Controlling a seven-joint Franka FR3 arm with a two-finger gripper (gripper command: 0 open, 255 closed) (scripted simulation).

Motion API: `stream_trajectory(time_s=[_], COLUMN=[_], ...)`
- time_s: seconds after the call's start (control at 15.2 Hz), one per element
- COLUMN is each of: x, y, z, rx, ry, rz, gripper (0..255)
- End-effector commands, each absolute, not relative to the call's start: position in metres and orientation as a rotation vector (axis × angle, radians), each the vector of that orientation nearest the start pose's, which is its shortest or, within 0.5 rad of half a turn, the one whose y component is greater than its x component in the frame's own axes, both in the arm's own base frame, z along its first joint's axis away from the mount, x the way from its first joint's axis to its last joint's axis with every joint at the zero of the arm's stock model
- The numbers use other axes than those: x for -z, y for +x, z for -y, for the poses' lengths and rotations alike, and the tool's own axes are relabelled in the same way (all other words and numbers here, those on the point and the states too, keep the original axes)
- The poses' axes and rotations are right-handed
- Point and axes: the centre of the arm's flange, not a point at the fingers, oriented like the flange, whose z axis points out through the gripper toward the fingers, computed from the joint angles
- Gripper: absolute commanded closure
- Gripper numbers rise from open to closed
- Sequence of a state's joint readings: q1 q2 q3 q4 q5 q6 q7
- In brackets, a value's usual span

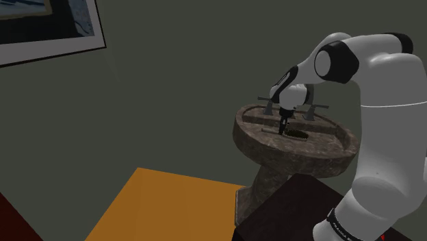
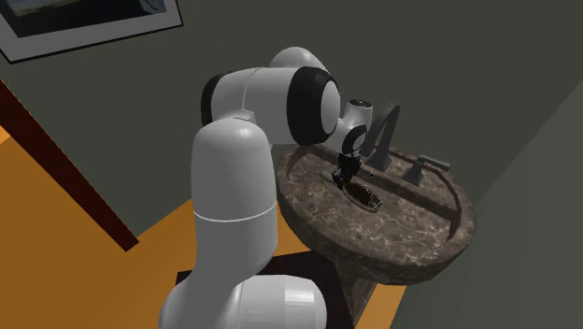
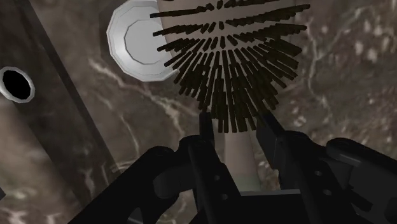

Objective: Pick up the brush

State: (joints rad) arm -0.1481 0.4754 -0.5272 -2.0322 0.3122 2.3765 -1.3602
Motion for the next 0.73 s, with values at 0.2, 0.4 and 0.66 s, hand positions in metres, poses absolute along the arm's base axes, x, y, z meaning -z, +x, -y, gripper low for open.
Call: stream_trajectory(time_s=[0.2,0.4,0.66], x=[-0.228,-0.244,-0.265], y=[0.460,0.460,0.460], z=[0.370,0.370,0.370], rx=[-0.090,-0.090,-0.090], ry=[-3.024,-3.024,-3.024], rz=[0.728,0.728,0.728], gripper=[255,255,255])
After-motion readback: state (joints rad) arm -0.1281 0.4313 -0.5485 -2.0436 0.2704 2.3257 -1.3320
